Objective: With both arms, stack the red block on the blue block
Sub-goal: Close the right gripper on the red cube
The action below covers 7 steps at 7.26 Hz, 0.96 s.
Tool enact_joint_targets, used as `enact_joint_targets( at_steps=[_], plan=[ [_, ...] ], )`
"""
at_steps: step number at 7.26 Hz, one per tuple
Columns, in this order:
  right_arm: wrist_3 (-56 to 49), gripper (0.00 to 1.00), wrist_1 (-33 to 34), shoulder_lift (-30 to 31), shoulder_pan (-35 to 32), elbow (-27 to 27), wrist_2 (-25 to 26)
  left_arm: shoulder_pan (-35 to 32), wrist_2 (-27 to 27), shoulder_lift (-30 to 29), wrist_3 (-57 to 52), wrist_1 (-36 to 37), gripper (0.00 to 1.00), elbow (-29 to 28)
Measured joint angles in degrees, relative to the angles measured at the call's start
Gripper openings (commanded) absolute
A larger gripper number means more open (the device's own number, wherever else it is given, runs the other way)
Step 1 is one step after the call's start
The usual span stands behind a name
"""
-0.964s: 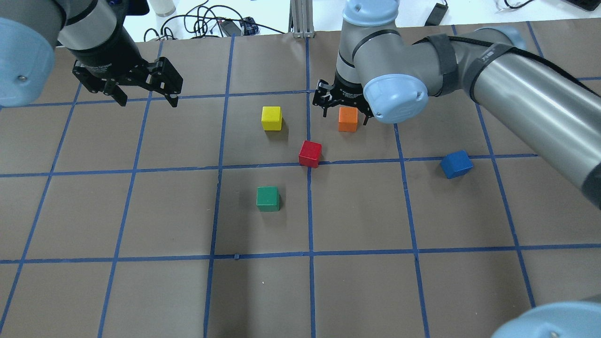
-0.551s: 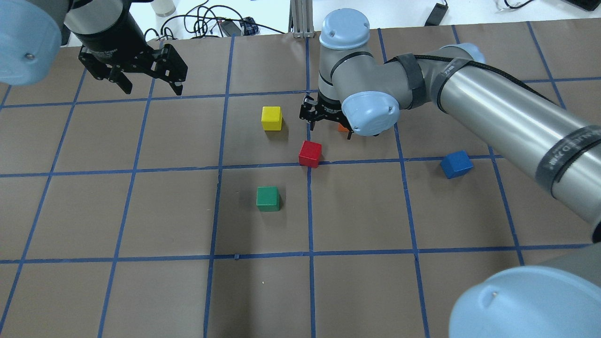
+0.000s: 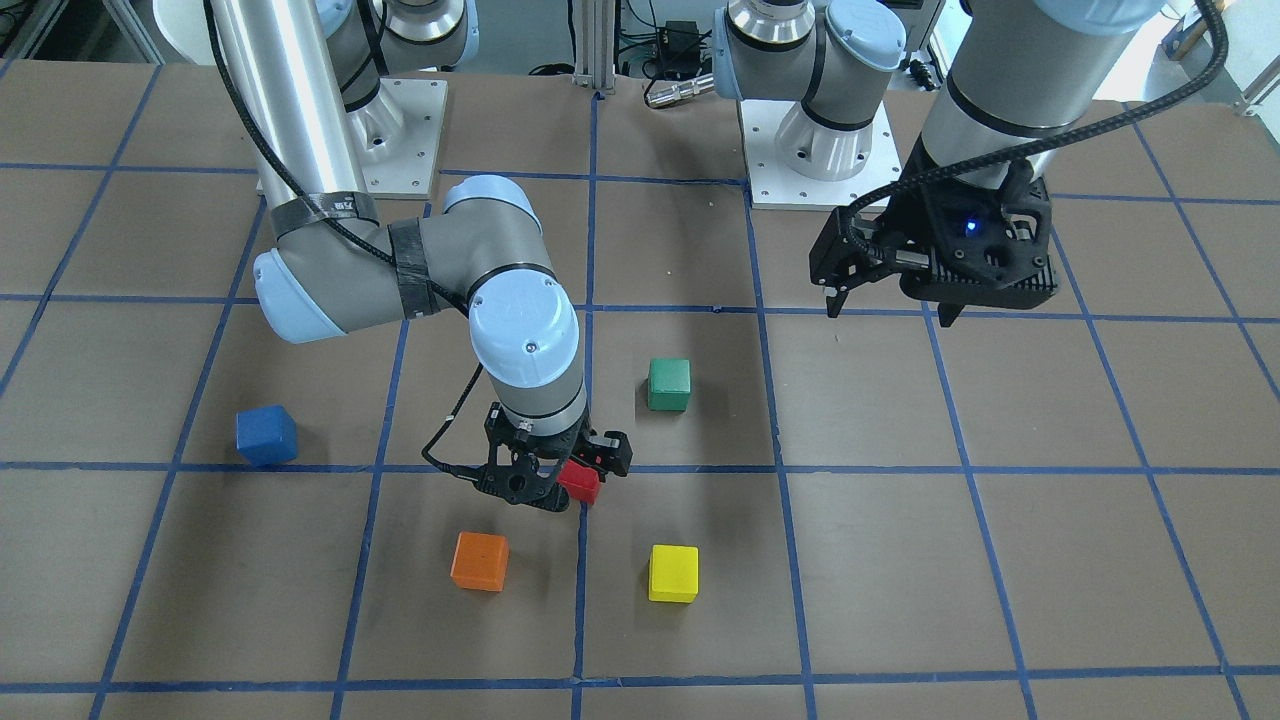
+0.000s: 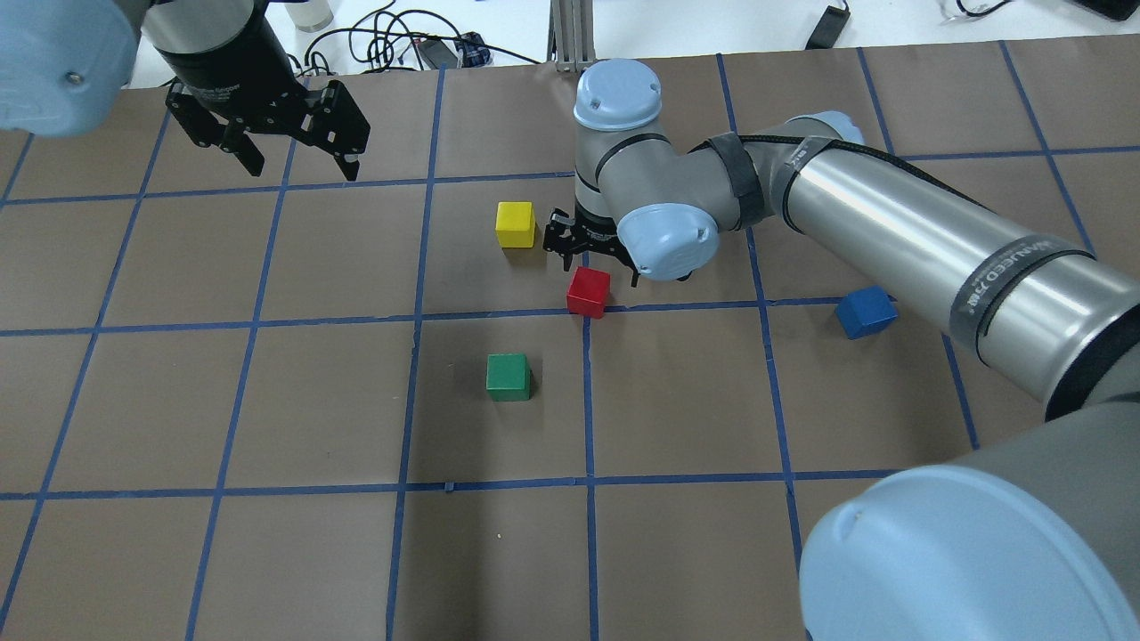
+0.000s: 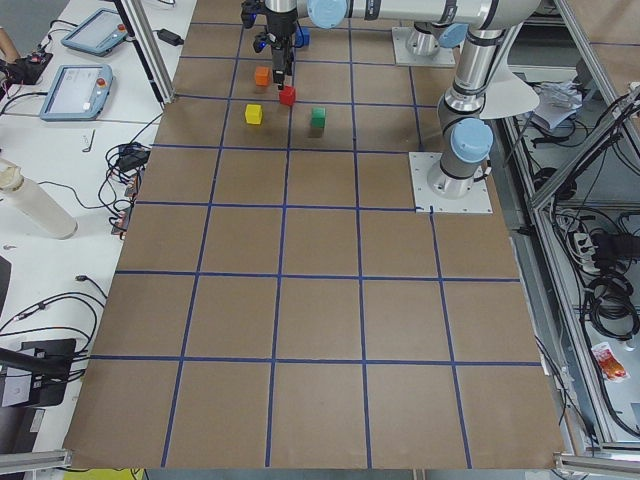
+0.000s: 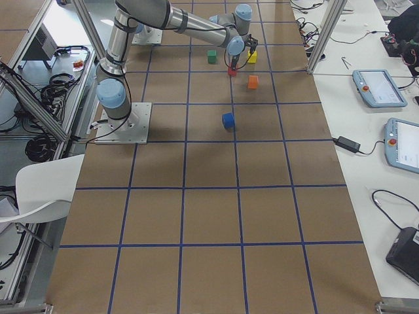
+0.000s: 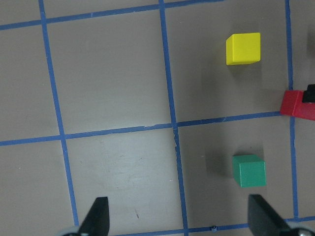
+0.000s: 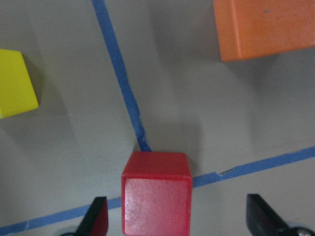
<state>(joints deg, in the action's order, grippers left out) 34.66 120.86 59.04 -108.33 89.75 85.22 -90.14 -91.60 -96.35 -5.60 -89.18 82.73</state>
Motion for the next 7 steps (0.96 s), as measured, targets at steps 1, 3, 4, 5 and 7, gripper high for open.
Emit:
enact_joint_targets(
  at_steps=[1, 3, 4, 5, 7],
  plan=[
    [0.0, 1.00, 0.6, -0.7, -0.1, 0.0, -1.2, -0.1, -0.1, 0.0, 0.0, 0.0, 1.00, 0.0],
    [0.0, 0.98, 0.8, -2.0, -0.1, 0.1, -2.0, -0.3, -0.1, 0.0, -0.3, 0.0, 1.00, 0.1],
    [0.0, 0.58, 0.6, -2.4, -0.1, 0.1, -2.1, -0.3, 0.0, 0.0, -0.3, 0.0, 1.00, 0.2],
    [0.0, 0.11, 0.5, -2.8, -0.1, 0.2, -2.2, -0.3, 0.1, -0.1, -0.2, 0.0, 1.00, 0.3],
    [0.0, 0.00, 0.1, -2.9, -0.1, 0.2, -2.5, -0.3, 0.1, -0.1, -0.4, 0.0, 1.00, 0.3]
  ],
)
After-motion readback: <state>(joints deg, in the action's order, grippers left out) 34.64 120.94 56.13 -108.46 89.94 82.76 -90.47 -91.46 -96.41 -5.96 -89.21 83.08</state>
